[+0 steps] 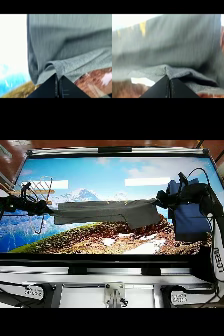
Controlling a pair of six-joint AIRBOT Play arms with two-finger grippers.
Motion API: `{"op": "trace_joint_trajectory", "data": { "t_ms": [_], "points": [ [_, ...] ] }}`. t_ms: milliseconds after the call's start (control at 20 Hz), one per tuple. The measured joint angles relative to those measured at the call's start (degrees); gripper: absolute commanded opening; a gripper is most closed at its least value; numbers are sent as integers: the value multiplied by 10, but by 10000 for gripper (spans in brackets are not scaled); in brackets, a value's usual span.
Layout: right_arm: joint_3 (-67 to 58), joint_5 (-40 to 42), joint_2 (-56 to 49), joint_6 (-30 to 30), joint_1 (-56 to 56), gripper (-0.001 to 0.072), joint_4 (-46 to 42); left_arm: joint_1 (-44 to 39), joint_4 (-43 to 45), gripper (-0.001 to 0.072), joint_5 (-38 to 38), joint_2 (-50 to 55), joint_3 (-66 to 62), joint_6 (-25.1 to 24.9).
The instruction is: Fold the shirts.
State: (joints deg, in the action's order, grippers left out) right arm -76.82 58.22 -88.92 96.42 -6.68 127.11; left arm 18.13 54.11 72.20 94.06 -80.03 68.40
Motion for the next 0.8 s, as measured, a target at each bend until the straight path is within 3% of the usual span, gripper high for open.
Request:
{"op": "trace_joint_trajectory", "data": {
  "t_ms": [300, 350, 450, 500, 600, 650, 800],
  "points": [
    [-106, -49, -117, -29, 8, 74, 0, -36, -1, 35, -3, 107, -108, 40],
    [-113, -56, -131, -33, 10, 117, 0, -42, -1, 67, -4, 120, -115, 44],
    [-121, -62, -151, -38, 15, 534, -3, -48, -1, 572, -5, 138, -123, 57],
    [-125, -60, -156, -37, 15, 544, -5, -50, -1, 643, -5, 143, -125, 63],
    [-131, -40, -154, -16, 14, 564, -16, -51, -1, 642, 7, 147, -135, 69],
    [-133, -25, -147, -11, 11, 688, -33, -51, -1, 642, 18, 147, -142, 69],
    [-136, 26, -130, -24, 0, 688, -120, -52, -2, 640, 45, 133, -161, 64]
  ]
}}
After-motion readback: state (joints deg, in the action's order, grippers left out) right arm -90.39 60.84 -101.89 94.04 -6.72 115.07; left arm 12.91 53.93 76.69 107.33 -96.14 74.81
